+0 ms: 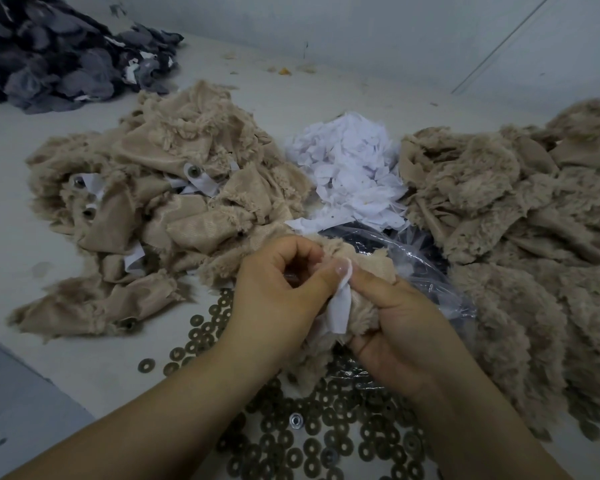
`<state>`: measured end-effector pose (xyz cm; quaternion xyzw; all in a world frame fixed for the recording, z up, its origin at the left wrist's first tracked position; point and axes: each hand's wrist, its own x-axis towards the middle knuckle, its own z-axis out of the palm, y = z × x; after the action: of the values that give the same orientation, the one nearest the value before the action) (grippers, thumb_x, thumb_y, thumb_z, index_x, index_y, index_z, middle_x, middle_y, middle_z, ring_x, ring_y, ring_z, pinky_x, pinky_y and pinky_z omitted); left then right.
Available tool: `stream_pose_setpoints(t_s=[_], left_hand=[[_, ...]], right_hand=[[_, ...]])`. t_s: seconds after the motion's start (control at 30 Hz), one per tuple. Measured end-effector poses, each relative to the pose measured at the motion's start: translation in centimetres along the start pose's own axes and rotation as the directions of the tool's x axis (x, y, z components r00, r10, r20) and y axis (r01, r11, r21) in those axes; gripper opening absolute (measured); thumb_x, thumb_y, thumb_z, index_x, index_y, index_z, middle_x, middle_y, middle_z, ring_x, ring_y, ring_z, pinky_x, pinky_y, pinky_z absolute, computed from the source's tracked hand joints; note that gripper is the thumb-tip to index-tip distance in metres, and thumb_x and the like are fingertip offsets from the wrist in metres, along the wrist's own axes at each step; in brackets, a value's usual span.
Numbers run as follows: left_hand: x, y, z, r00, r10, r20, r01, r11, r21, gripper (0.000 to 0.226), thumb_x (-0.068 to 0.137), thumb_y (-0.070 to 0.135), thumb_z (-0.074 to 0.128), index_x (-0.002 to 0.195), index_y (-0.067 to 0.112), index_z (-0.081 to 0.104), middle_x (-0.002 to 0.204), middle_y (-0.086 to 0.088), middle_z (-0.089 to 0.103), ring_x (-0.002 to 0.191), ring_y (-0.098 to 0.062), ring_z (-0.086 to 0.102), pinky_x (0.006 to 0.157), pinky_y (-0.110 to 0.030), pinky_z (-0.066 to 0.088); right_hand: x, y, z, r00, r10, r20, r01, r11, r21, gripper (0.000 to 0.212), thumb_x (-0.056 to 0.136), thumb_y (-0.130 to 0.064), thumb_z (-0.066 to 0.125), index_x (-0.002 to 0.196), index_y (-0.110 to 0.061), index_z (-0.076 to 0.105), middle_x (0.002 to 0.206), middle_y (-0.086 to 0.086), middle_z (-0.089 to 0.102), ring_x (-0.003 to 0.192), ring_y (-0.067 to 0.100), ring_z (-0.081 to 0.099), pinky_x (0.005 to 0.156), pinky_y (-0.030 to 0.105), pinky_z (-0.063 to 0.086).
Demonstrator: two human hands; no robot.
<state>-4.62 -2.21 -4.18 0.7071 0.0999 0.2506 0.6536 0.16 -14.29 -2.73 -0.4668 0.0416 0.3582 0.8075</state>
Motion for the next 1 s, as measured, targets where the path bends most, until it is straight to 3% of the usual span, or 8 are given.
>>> stream_pose_setpoints(t_s=[0.13, 0.3, 0.43, 0.57, 0.73, 0.87, 1.0], left_hand=[[-0.33, 0.32, 0.44, 1.0, 0.022, 0.005, -0.022, 0.999, -0.03, 0.017, 0.086, 0.01, 0.071, 0.07, 0.009, 0.066, 0.056, 0.0, 0.061, 0.047, -0.007, 0.054, 0.045, -0.018, 0.044], [-0.65, 0.51, 0.69, 1.0, 0.011, -0.006, -0.012, 0.983, -0.183, 0.022, 0.09, -0.001, 0.062, 0.07, 0.006, 0.066, 0.053, 0.003, 0.058, 0.046, -0.002, 0.05, 0.044, -0.014, 0.041], [-0.44, 0.5, 0.77, 1.0, -0.01, 0.009, 0.011, 0.985, -0.173, 0.02, 0.091, 0.002, 0.062, 0.071, 0.005, 0.065, 0.054, 0.002, 0.057, 0.046, -0.004, 0.049, 0.044, -0.015, 0.041], [-0.18, 0.66, 0.35, 0.998, -0.026, 0.06, 0.035, 0.987, -0.156, 0.024, 0.092, 0.002, 0.062, 0.068, 0.006, 0.064, 0.054, 0.001, 0.058, 0.046, -0.007, 0.051, 0.044, -0.017, 0.043], [-0.16, 0.75, 0.34, 0.998, -0.054, 0.042, 0.062, 0.977, -0.205, 0.026, 0.092, -0.001, 0.06, 0.066, 0.005, 0.063, 0.054, -0.002, 0.058, 0.045, -0.009, 0.05, 0.043, -0.02, 0.044], [-0.05, 0.38, 0.26, 0.996, -0.081, 0.046, 0.089, 0.972, -0.218, 0.024, 0.093, 0.002, 0.059, 0.069, 0.003, 0.063, 0.057, -0.005, 0.059, 0.048, -0.013, 0.051, 0.044, -0.021, 0.045], [0.15, 0.26, 0.05, 0.981, -0.121, 0.153, 0.157, 0.956, -0.249, 0.024, 0.083, 0.025, 0.064, 0.073, 0.003, 0.066, 0.059, -0.006, 0.061, 0.05, -0.014, 0.053, 0.048, -0.021, 0.046]], right_hand=[[0.24, 0.11, -0.27, 0.998, 0.054, 0.021, -0.056, 0.995, 0.085, 0.046, 0.084, -0.024, 0.063, 0.12, 0.004, 0.065, 0.12, 0.025, 0.068, 0.112, 0.038, 0.067, 0.091, 0.049, 0.056], [0.14, 0.2, -0.4, 0.987, 0.094, 0.131, -0.111, 0.985, 0.132, 0.04, 0.082, -0.026, 0.059, 0.107, 0.002, 0.075, 0.114, 0.022, 0.071, 0.098, 0.032, 0.073, 0.077, 0.042, 0.062], [0.28, 0.18, -0.44, 0.988, 0.082, 0.134, -0.099, 0.987, 0.127, 0.043, 0.082, -0.026, 0.06, 0.113, 0.002, 0.07, 0.118, 0.023, 0.07, 0.099, 0.034, 0.072, 0.077, 0.044, 0.062], [0.31, 0.28, -0.45, 0.988, 0.079, 0.13, -0.092, 0.991, 0.097, 0.052, 0.081, -0.028, 0.061, 0.124, 0.002, 0.064, 0.125, 0.024, 0.066, 0.114, 0.037, 0.066, 0.089, 0.048, 0.058], [0.27, 0.45, -0.38, 0.988, 0.078, 0.134, -0.094, 0.988, 0.119, 0.049, 0.078, -0.024, 0.061, 0.12, 0.001, 0.066, 0.12, 0.023, 0.069, 0.101, 0.034, 0.072, 0.073, 0.044, 0.062], [0.51, 0.36, -0.52, 0.995, 0.049, 0.087, -0.056, 0.996, 0.074, 0.054, 0.082, -0.025, 0.063, 0.128, 0.003, 0.061, 0.127, 0.025, 0.065, 0.121, 0.038, 0.061, 0.098, 0.051, 0.052], [0.51, 0.31, -0.56, 0.994, 0.053, 0.098, -0.06, 0.996, 0.072, 0.051, 0.085, -0.026, 0.062, 0.126, 0.004, 0.062, 0.126, 0.025, 0.065, 0.119, 0.037, 0.063, 0.097, 0.048, 0.053]])
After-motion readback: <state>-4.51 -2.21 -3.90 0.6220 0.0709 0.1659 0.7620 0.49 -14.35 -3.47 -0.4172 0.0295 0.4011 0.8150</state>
